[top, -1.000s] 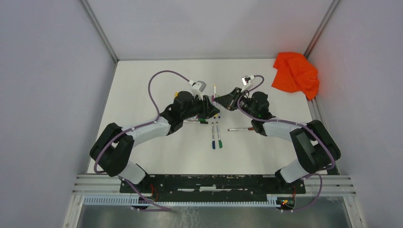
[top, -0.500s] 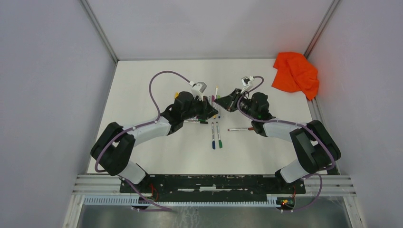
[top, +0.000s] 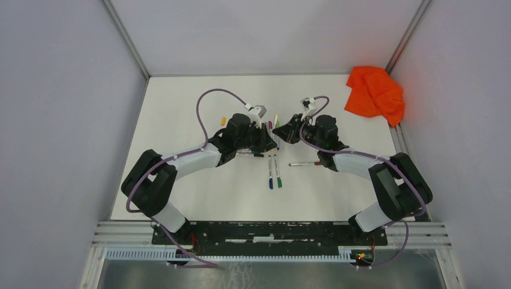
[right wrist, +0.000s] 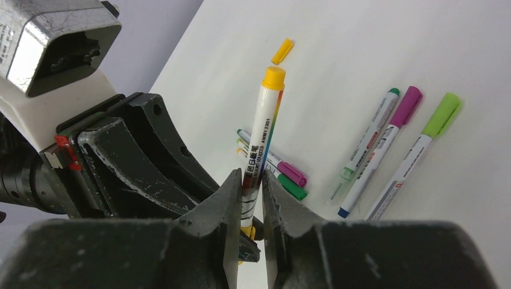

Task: Open the pen caps

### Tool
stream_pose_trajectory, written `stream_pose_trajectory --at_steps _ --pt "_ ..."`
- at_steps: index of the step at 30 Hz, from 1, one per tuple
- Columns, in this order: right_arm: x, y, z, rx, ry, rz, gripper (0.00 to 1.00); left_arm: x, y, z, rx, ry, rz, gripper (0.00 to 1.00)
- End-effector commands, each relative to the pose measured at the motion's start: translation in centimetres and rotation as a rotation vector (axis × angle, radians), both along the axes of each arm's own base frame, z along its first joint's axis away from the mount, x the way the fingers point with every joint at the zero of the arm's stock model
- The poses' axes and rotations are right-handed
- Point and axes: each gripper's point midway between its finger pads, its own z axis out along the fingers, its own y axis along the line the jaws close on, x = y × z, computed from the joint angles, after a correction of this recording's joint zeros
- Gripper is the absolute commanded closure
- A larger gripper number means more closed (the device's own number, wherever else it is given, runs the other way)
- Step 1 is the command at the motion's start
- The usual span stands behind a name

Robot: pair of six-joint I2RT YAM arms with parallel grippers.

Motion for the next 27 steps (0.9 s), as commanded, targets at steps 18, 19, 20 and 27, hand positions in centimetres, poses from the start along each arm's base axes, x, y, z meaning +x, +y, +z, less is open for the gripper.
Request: stream_pose_trajectory --at_steps 18,19,20,27 --pt "1.9 1.0 2.3 -0.017 -0.083 0.013 0.76 -0.2 -1.7 0.6 0.020 -0.031 -0.072 0.98" --pt "2.0 1.0 2.3 -0.022 -0.084 0.015 0.78 -0.1 -1.7 0.5 0.022 -0.029 -0.071 0.98" --pt "2.0 1.0 2.2 -0.030 -0.084 0.014 0.83 -0.1 -1.7 0.3 0.024 -0.027 -0.070 0.98" --pt "2.6 0.6 1.9 -0.081 -0.092 -0.005 1.00 0.2 -1.0 0.0 0.062 -0.025 -0.027 0.98"
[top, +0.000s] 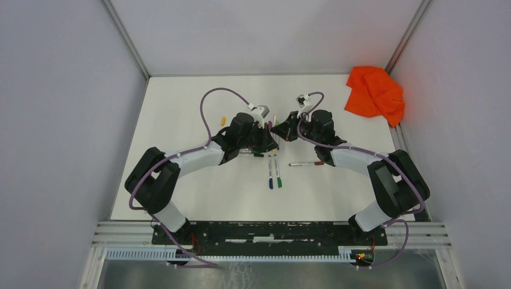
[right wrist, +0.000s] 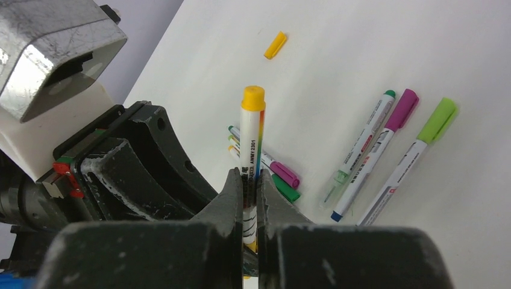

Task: Open the pen caps

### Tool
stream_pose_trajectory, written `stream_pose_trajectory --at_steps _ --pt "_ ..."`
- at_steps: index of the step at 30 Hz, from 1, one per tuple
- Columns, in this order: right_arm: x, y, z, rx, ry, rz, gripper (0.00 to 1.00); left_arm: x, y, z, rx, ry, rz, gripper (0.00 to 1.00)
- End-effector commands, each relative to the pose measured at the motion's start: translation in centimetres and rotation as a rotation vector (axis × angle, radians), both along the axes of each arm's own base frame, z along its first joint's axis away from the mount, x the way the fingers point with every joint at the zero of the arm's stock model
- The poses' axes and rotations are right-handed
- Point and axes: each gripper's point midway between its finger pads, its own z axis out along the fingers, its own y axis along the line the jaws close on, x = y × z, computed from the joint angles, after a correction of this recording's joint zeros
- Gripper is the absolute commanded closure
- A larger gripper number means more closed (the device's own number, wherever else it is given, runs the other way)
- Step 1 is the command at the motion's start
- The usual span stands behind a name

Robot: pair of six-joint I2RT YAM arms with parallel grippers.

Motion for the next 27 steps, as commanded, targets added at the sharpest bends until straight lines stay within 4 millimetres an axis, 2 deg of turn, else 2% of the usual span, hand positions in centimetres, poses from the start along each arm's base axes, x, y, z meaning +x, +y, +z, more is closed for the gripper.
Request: stream_pose_trajectory --at_steps 1,4,8,15,20,27 --pt "1.6 0.2 2.4 -0.020 -0.106 -0.014 1.00 0.0 -0.2 0.8 0.027 -0.050 -0.008 0.98" --pt "2.4 -0.4 3.3 -0.047 -0.140 -0.046 1.00 0.0 0.5 1.1 0.037 -0.062 0.029 0.98" --pt "4.2 -1.4 5.4 -0.035 -0.189 -0.101 1.00 -0.5 0.9 1.0 0.051 -0.061 0.036 0.98" --pt "7.3 -3.1 10.4 0.088 -0.282 -0.208 1.00 -1.5 1.8 -2.4 0.128 -0.022 0.076 0.98" --pt "7.8 -4.5 12.9 0.100 -0.373 -0.287 1.00 -1.4 2.7 -3.7 0.158 -0.004 0.138 0.98" --pt "7.4 -6.2 13.8 0.055 -0.452 -0.354 1.00 -0.4 3.2 -4.1 0.194 0.032 0.224 0.98"
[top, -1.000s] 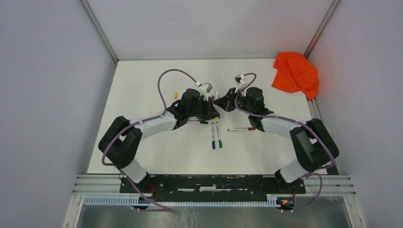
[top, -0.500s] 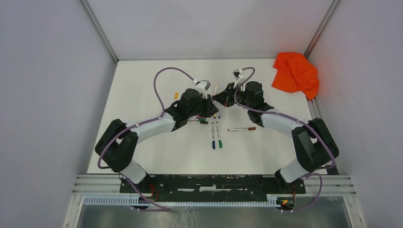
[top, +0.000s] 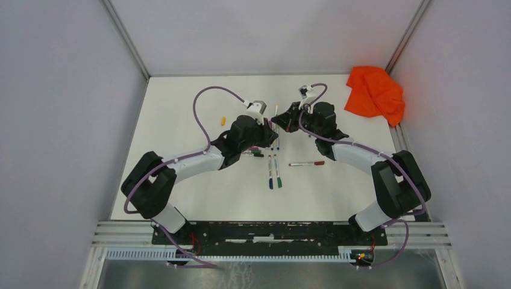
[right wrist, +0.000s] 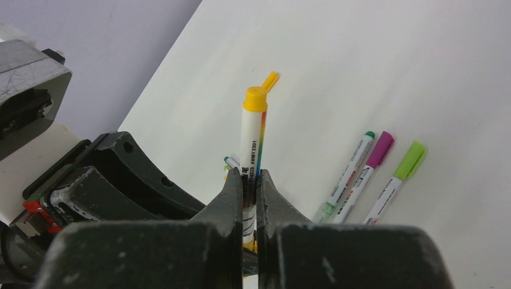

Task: Open the pen caps

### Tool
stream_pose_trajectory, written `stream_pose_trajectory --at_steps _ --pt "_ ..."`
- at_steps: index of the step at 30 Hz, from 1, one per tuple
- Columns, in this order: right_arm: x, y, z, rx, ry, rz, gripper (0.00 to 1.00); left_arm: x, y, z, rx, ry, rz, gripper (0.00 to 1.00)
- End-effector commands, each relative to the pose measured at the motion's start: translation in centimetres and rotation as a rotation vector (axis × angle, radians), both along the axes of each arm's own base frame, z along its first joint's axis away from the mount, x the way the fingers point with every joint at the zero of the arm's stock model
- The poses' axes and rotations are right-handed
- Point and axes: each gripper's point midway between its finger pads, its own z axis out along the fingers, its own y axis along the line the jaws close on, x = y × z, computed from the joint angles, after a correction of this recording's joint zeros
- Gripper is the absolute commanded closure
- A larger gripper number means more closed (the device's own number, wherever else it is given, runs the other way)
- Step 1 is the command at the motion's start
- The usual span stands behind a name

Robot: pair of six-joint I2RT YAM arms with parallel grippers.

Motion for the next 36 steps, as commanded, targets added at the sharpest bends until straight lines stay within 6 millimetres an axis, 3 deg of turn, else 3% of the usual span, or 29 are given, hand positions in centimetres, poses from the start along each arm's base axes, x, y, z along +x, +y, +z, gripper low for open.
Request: stream_pose_trajectory --at_steps 1,8,18,21,29,36 --pt "4.7 -5.6 10.7 0.049 -0.397 -0.294 1.00 -2.8 2.9 -7.1 0.196 0.233 0.064 0.98" --pt "5.1 -6.4 12.0 0.001 -0.439 -0.333 1.00 -2.9 3.9 -8.8 0.320 0.265 0.123 0.98" --pt "5.9 -7.4 14.3 0.000 -0.476 -0.401 1.00 -3.0 5.8 -10.1 0.517 0.232 0.214 0.98" --pt "6.5 -7.1 14.1 -0.035 -0.460 -0.389 1.00 -2.8 6.0 -9.7 0.511 0.222 0.237 0.98" --pt "7.9 -7.8 9.1 -0.243 -0.315 -0.393 1.00 0.5 6.9 -3.2 0.486 0.105 0.377 0.98" --pt "8.6 -10.1 3.1 -0.495 -0.152 -0.430 1.00 4.8 10.2 -1.1 0.488 0.133 0.494 0.98"
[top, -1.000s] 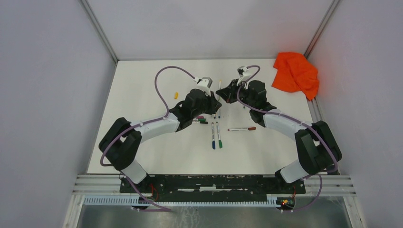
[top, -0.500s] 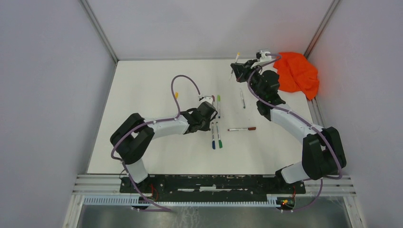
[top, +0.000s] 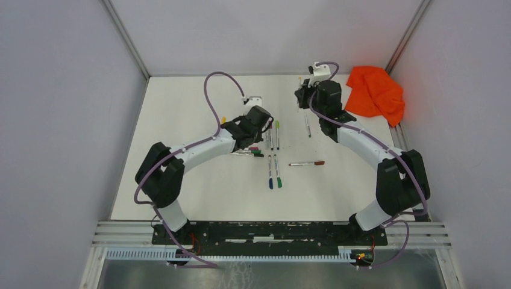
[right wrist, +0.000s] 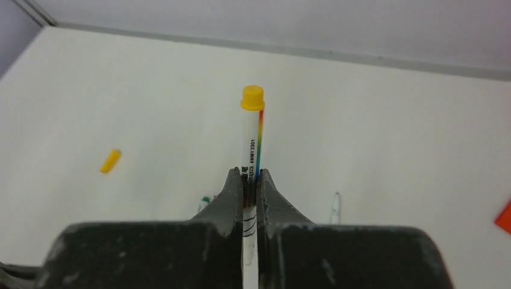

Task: Open the pen caps

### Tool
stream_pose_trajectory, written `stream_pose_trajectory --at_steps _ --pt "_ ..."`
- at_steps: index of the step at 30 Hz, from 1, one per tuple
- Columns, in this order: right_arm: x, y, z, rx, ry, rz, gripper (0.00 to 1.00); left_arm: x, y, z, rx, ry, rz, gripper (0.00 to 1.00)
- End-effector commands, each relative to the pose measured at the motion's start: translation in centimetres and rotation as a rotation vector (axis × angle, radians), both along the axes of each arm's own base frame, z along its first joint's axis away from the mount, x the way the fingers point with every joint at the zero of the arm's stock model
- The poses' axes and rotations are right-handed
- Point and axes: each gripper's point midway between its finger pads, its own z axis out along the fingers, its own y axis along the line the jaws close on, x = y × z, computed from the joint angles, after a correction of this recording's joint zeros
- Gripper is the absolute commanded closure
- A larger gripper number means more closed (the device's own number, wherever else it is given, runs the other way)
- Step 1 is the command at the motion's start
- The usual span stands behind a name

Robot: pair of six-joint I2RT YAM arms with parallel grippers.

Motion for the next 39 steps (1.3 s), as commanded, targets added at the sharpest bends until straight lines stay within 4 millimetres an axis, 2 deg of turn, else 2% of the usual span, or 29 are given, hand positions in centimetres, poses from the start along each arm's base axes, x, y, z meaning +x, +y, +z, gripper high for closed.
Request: stream_pose_trajectory --at_steps 1,6,13,17,26,33,39 --pt "0.2 -2.2 -3.3 -0.169 0.110 -0.077 1.00 3.6 3.7 2.9 -0.001 -0.037 0.128 0.98" --pt "0.5 -4.1 -6.5 -0.294 0.208 -0.147 1.00 7.1 6.2 2.6 0.001 0.009 0.171 0.98" --pt "0.6 -5.9 -10.6 -0.414 0.341 -0.180 1.00 10.3 8.3 0.4 0.047 0.083 0.192 0.98" --pt "0.4 -6.9 -12.7 -0.437 0.395 -0.194 1.00 11.1 9.0 -1.4 0.071 0.118 0.201 0.98" --pt "0.5 -8.5 -15.8 -0.455 0.468 -0.198 1.00 11.9 10.6 -5.0 0.116 0.187 0.236 0.97" --pt "1.0 -8.8 -17.6 -0.462 0.513 -0.191 0.99 12.3 11.5 -7.0 0.133 0.223 0.258 0.86" --pt "1.7 -8.4 -19.1 -0.448 0.548 -0.170 0.92 12.4 11.8 -7.7 0.137 0.233 0.267 0.73"
